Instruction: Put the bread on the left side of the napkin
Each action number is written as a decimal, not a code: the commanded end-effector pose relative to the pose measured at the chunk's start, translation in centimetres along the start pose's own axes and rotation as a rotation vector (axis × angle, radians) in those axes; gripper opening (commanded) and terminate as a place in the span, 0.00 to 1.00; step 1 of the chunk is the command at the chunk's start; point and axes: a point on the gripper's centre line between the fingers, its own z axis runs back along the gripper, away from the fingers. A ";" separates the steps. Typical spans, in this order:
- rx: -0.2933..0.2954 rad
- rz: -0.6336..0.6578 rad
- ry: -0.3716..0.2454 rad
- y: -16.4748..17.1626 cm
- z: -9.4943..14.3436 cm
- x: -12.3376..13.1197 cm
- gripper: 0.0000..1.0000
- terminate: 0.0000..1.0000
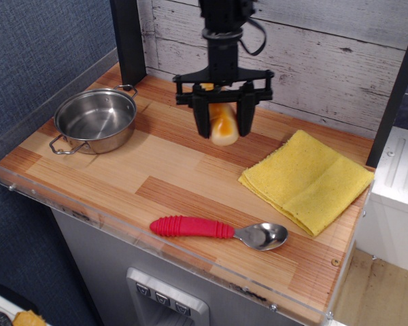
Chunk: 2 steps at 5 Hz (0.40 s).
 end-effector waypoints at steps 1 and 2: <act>-0.006 -0.136 -0.067 -2.3 1.7 -1.0 0.00 0.00; 0.016 -0.209 -0.047 -3.9 0.4 -1.4 0.00 0.00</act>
